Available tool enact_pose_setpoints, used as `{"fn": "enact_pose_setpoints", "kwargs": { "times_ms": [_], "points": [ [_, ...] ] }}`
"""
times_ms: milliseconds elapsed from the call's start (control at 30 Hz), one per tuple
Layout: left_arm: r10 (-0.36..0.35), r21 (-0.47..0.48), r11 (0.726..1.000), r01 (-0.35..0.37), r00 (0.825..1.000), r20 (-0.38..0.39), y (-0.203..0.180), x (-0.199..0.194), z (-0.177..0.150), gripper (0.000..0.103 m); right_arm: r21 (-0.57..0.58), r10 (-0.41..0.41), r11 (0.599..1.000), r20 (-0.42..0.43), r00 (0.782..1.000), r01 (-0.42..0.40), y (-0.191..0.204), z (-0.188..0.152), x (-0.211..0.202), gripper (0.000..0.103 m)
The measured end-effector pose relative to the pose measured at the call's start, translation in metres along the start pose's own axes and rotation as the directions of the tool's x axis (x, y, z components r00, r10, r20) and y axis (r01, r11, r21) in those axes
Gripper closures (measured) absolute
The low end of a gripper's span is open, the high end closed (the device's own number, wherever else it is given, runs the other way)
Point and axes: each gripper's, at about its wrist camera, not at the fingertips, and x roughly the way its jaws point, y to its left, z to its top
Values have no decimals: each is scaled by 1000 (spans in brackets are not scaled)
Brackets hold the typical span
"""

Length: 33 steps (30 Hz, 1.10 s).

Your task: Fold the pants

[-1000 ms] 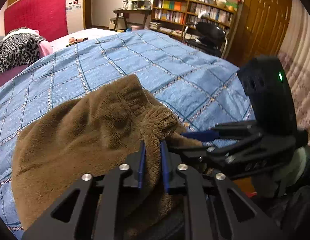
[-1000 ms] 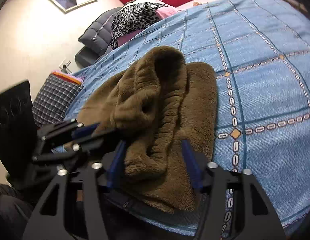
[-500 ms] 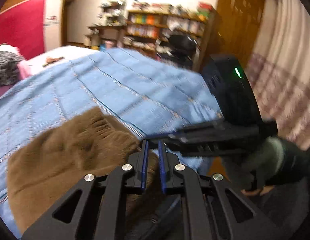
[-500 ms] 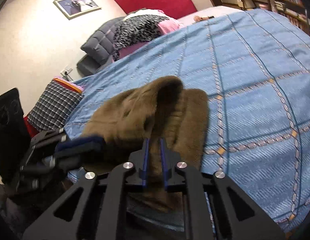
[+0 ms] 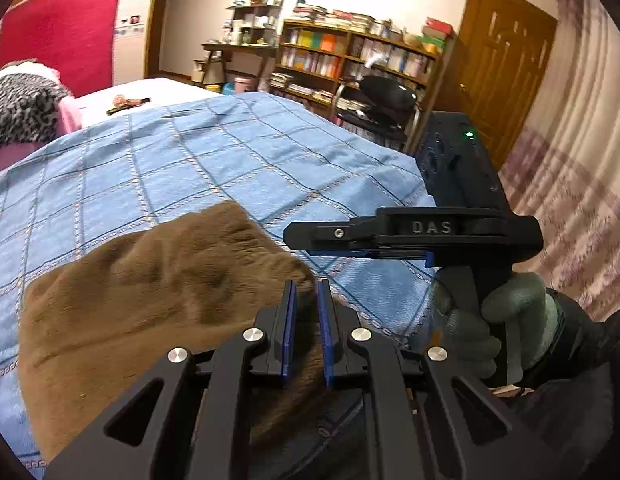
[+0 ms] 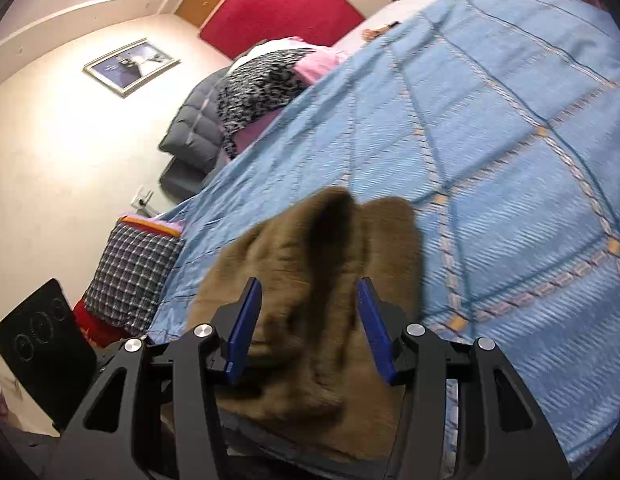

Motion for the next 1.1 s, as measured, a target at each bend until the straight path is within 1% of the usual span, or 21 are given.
{"fn": "enact_pose_setpoints", "kwargs": {
  "times_ms": [67, 133, 167, 200, 233, 267, 300, 333, 400, 467, 533, 600, 667, 700, 733, 767, 800, 833, 867, 1000, 1100],
  "points": [
    [14, -29, 999, -14, 1000, 7, 9, -6, 0, 92, -31, 1, 1000, -19, 1000, -2, 9, -1, 7, 52],
    [29, -73, 997, -28, 999, 18, 23, -13, -1, 92, -54, -22, 998, -64, 998, 19, 12, -4, 19, 52],
    [40, -102, 994, -37, 999, 24, 31, -16, -1, 91, -55, -27, 998, -80, 996, 22, 13, -7, 23, 55],
    [46, -118, 992, -42, 999, 27, 36, -17, -1, 86, -58, -17, 998, -108, 994, 11, 14, -10, 29, 60],
    [54, -150, 987, -48, 998, 34, 45, -20, -2, 80, -63, -13, 998, -123, 992, 5, 16, -13, 30, 72],
    [59, -173, 984, -51, 997, 41, 52, -22, -2, 65, -75, -20, 997, -123, 992, 11, 18, -14, 28, 75],
    [68, -200, 978, -56, 996, 51, 60, -24, -3, 58, -84, -19, 996, -121, 992, 9, 21, -15, 25, 78],
    [73, -213, 975, -59, 996, 55, 63, -25, -3, 58, -85, -2, 996, -122, 993, -8, 24, -14, 18, 80],
    [75, -227, 972, -61, 996, 54, 70, -25, -3, 58, -86, 38, 995, -115, 993, -48, 30, -13, 2, 81],
    [65, -220, 974, -51, 996, 57, 70, -25, -2, 58, -103, 44, 993, -112, 993, -56, 33, -13, -14, 82],
    [35, -205, 978, -23, 998, 54, 65, -19, -3, 58, -113, 14, 993, -129, 992, -28, 34, -15, -20, 84],
    [-1, -181, 983, 8, 999, 39, 58, -10, -4, 58, -107, -31, 994, -153, 988, 15, 27, -21, -15, 85],
    [-34, -139, 990, 34, 999, 0, 49, 5, -8, 58, -60, -47, 998, -182, 982, 37, 13, -28, -4, 85],
    [-38, -114, 993, 34, 999, -37, 44, 15, -13, 58, -38, -40, 999, -181, 983, 33, 8, -30, -2, 85],
    [-39, -105, 994, 32, 997, -60, 40, 22, -18, 58, -24, -29, 999, -173, 985, 25, 6, -29, -1, 82],
    [-40, -99, 995, 32, 995, -86, 38, 29, -24, 58, -17, -25, 1000, -166, 986, 22, 4, -29, -1, 73],
    [-40, -97, 995, 30, 994, -104, 37, 34, -30, 57, -12, -35, 999, -156, 987, 34, 3, -26, -1, 68],
    [-40, -98, 995, 30, 994, -102, 37, 35, -33, 57, -8, -52, 999, -144, 988, 52, 1, -24, -1, 53],
    [-42, -99, 995, 32, 994, -97, 37, 34, -36, 57, -1, -60, 998, -125, 990, 60, -1, -22, -2, 44],
    [-45, -109, 993, 35, 995, -88, 37, 32, -37, 57, 23, -66, 997, -101, 993, 68, -9, -12, 6, 44],
    [-34, -100, 995, 26, 996, -86, 34, 30, -39, 57, 53, -56, 997, -115, 992, 62, -19, -7, 23, 44]
  ]
}}
